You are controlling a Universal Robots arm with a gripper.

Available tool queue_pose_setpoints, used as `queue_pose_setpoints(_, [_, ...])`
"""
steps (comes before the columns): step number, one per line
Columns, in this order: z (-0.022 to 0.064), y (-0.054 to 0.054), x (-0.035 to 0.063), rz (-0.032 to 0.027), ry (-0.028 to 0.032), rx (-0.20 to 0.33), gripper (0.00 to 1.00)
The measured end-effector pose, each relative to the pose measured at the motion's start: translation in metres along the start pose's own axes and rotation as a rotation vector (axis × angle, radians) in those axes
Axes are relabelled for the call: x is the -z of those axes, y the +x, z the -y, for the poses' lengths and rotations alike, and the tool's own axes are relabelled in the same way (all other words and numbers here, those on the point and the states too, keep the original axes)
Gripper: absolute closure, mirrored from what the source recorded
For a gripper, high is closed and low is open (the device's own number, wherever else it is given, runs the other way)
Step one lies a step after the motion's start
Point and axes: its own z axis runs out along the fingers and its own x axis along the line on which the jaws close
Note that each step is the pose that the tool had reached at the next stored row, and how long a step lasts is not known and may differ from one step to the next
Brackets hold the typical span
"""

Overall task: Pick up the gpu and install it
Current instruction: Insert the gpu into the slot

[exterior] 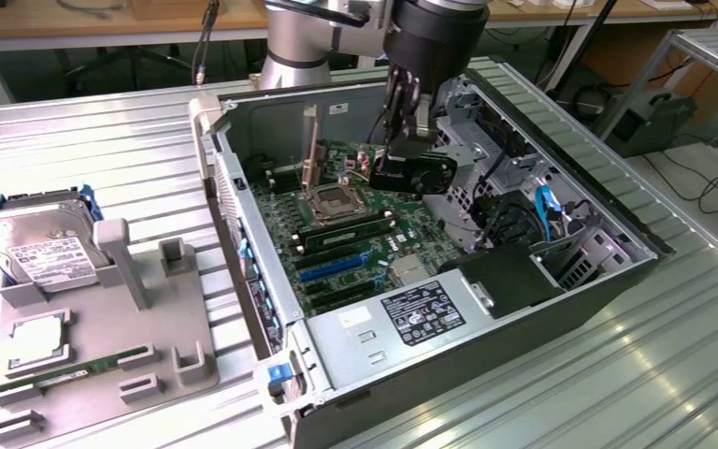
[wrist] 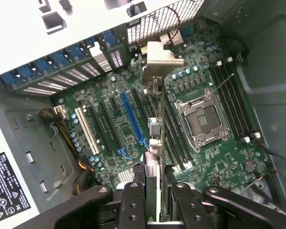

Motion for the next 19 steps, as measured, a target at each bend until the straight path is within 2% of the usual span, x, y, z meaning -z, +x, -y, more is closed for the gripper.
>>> queue_pose_setpoints(19, [0.0000, 0.0000, 0.0000, -0.0016, -0.0012, 0.051, 0.74])
